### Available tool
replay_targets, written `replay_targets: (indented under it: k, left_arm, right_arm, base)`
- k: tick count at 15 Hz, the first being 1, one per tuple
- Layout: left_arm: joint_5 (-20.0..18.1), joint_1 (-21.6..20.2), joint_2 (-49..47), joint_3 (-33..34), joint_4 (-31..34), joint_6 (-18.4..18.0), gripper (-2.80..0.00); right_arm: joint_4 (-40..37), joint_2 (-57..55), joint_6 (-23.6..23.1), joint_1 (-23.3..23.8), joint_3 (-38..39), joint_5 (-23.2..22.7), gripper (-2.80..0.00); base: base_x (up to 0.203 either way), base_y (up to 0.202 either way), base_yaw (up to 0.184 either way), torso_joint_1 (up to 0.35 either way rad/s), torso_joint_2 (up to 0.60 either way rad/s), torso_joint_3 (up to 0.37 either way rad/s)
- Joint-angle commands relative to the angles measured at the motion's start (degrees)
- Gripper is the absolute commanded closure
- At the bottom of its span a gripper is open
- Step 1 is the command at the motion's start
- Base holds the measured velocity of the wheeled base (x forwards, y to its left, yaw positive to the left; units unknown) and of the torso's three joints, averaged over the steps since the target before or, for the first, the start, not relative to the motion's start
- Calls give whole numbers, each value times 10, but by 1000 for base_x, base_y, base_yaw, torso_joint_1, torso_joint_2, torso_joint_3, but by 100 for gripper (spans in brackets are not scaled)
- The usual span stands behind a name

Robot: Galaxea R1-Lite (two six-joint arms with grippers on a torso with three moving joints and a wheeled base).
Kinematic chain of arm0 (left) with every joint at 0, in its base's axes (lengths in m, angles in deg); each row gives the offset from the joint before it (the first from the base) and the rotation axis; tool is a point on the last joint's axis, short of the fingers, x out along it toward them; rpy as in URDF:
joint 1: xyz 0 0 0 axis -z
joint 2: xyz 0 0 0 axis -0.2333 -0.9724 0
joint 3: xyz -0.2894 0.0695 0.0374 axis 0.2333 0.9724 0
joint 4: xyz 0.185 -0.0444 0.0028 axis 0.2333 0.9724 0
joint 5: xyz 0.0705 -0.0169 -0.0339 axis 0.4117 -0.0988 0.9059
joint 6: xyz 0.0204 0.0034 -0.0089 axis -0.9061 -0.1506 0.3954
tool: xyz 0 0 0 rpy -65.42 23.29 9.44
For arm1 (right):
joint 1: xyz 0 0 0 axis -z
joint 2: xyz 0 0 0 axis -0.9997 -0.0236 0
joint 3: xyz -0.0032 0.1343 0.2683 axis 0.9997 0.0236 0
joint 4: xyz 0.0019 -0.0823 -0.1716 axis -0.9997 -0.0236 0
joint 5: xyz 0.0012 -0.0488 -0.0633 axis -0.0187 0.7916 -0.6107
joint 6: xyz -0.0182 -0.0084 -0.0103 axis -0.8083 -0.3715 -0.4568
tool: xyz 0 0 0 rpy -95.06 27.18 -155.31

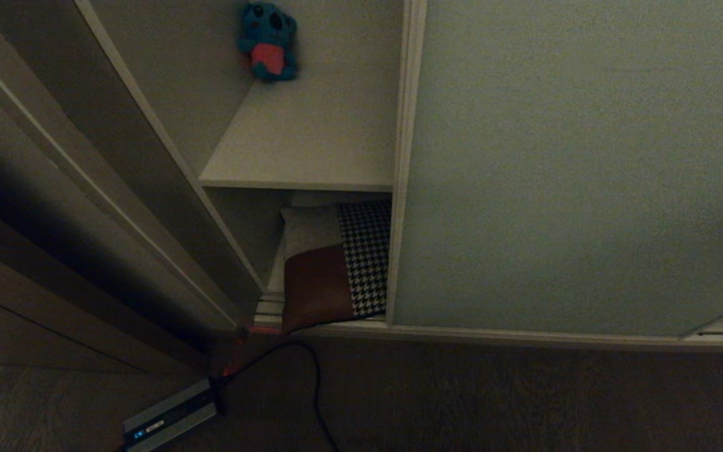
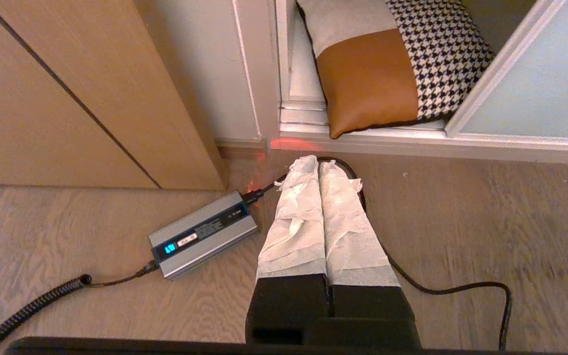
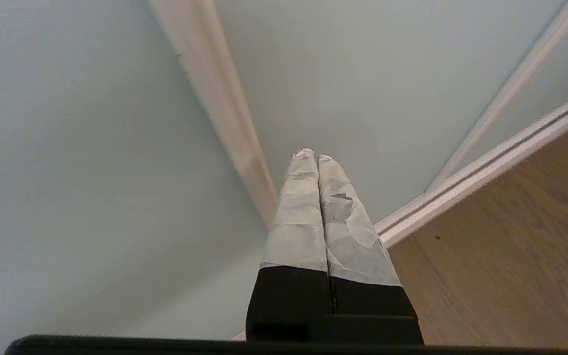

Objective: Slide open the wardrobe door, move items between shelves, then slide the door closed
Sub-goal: Close the door

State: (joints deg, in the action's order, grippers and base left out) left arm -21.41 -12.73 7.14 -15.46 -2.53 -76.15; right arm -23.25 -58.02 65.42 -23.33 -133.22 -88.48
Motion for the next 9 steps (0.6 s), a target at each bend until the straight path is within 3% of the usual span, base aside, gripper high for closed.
replay_targets:
  k: [1,9]
  left_arm:
    - [0,0,0,0,0,0,0]
    - [0,0,0,0,0,0,0]
  right_arm:
    - [3,-20,1,-1,-12,-3,0]
    - [21,-30,2,-19,-12,-4,0]
  base:
    - [0,0,0,0,0,0]
    - [0,0,0,0,0,0]
